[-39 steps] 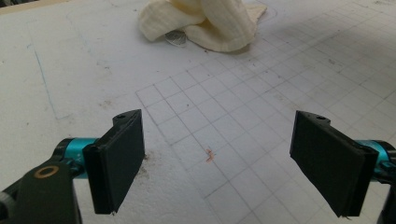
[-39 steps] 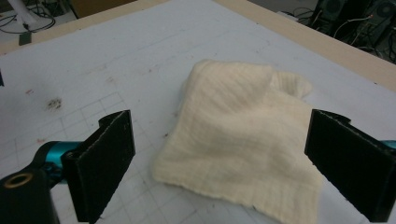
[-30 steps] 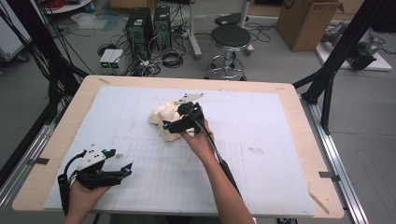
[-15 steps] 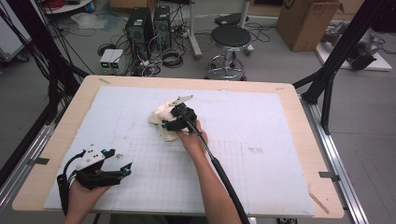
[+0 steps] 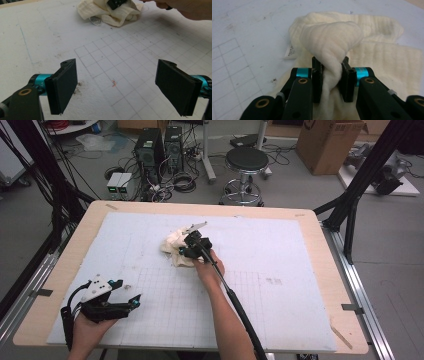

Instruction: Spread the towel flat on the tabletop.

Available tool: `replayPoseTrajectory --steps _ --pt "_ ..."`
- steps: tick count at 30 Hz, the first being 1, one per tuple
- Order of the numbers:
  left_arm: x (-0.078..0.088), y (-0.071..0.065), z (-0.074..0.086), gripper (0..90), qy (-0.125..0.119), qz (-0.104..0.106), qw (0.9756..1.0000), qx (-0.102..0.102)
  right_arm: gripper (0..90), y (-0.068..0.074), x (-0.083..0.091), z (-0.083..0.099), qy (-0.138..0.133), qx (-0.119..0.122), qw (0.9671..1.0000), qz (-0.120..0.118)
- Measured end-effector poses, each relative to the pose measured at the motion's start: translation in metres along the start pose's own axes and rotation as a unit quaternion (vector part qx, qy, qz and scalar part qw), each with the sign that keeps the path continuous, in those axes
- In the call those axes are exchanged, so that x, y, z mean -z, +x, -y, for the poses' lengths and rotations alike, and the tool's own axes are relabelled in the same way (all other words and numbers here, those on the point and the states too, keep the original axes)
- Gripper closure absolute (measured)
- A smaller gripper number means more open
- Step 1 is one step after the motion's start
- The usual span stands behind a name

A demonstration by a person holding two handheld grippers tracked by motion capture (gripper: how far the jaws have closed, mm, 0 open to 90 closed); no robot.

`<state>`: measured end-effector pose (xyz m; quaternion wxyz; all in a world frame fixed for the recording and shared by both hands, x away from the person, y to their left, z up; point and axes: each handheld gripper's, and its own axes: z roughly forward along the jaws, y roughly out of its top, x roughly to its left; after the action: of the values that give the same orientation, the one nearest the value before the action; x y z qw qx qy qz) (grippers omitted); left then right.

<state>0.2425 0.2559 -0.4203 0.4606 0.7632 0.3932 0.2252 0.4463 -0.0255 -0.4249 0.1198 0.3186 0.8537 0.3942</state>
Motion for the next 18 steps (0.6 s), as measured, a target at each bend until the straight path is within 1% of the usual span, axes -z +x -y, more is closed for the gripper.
replayPoseTrajectory --steps 3,4,5,6,7,8,10,11,13,18 --pt "0.0 0.0 0.0 18.4 -0.001 -0.002 1.0 0.003 76.9 -0.003 0.012 -0.004 -0.015 -0.007 0.9998 -0.006" --pt "0.0 0.0 0.0 18.4 0.0 -0.002 1.0 0.002 76.9 -0.003 0.017 -0.005 -0.015 -0.01 0.9998 -0.007" --pt "0.0 0.0 0.0 18.4 -0.001 -0.002 1.0 0.002 76.9 -0.003 0.022 -0.007 -0.016 -0.004 0.9998 -0.007" --pt "0.0 0.0 0.0 18.4 -0.001 -0.002 1.0 0.002 77.0 -0.002 0.032 -0.009 -0.021 -0.002 0.9997 -0.008" --pt "0.0 0.0 0.0 18.4 -0.001 -0.001 1.0 0.002 77.0 -0.002 0.032 -0.009 -0.021 -0.002 0.9997 -0.008" --pt "0.0 0.0 0.0 18.4 0.0 -0.002 1.0 0.0 76.9 -0.001 0.037 -0.01 -0.023 -0.001 0.9997 -0.006" --pt "0.0 0.0 0.0 18.4 0.0 -0.001 1.0 -0.001 77.0 0.0 0.047 -0.011 -0.029 0.001 0.9995 -0.01" --pt "0.001 0.0 0.0 18.4 -0.001 -0.001 1.0 -0.001 77.0 0.001 0.051 -0.01 -0.03 -0.003 0.9995 -0.014" --pt "0.001 0.0 0.0 18.4 -0.001 -0.001 1.0 -0.002 77.0 0.004 0.059 -0.009 -0.028 0.004 0.9995 -0.015" --pt "0.002 -0.001 0.0 18.4 -0.004 -0.001 1.0 -0.002 77.0 0.012 0.079 -0.001 -0.027 0.004 0.9994 -0.019"
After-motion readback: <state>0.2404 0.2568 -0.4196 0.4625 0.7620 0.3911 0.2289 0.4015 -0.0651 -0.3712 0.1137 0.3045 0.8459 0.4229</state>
